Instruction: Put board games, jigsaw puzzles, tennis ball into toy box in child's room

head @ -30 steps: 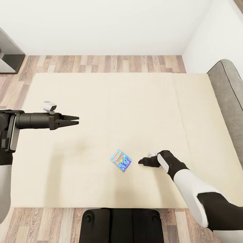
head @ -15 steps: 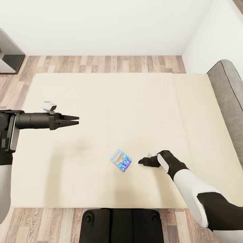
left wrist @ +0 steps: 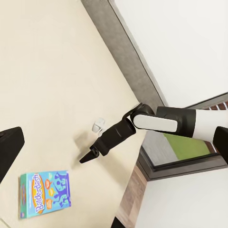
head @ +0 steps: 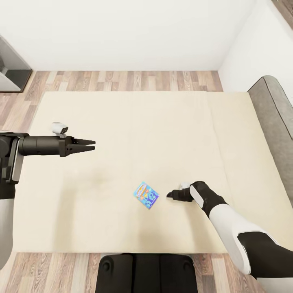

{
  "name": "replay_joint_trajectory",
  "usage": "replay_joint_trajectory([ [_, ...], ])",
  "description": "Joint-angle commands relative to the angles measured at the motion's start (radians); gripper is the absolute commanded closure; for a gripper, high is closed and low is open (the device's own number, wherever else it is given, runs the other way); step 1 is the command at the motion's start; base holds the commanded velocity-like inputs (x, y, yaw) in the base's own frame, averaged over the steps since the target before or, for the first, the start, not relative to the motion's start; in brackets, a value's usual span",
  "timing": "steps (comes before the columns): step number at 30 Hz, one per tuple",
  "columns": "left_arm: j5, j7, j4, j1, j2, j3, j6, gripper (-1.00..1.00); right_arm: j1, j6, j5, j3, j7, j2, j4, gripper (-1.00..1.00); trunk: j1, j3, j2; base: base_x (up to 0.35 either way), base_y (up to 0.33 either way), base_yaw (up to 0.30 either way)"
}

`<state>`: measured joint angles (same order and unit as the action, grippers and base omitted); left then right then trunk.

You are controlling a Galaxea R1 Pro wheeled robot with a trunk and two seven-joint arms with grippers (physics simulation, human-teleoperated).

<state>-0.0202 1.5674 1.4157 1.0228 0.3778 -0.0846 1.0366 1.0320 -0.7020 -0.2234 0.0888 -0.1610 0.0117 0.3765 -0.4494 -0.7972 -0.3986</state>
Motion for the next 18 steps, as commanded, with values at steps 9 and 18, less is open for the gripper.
replay_joint_trajectory([
  [9, 0.0, 0.003, 0.0, 0.0, 0.001, -0.001, 0.011, -1.0, 0.0, -0.004, -0.01, 0.008, 0.003, -0.001, 0.001, -1.0, -0.001, 0.013, -0.001, 0.0, 0.0, 0.0],
  [18, 0.0, 0.003, 0.0, 0.0, 0.001, -0.001, 0.011, -1.0, 0.0, -0.004, -0.01, 0.008, 0.003, -0.001, 0.001, -1.0, -0.001, 0.028, -0.001, 0.0, 0.0, 0.0],
])
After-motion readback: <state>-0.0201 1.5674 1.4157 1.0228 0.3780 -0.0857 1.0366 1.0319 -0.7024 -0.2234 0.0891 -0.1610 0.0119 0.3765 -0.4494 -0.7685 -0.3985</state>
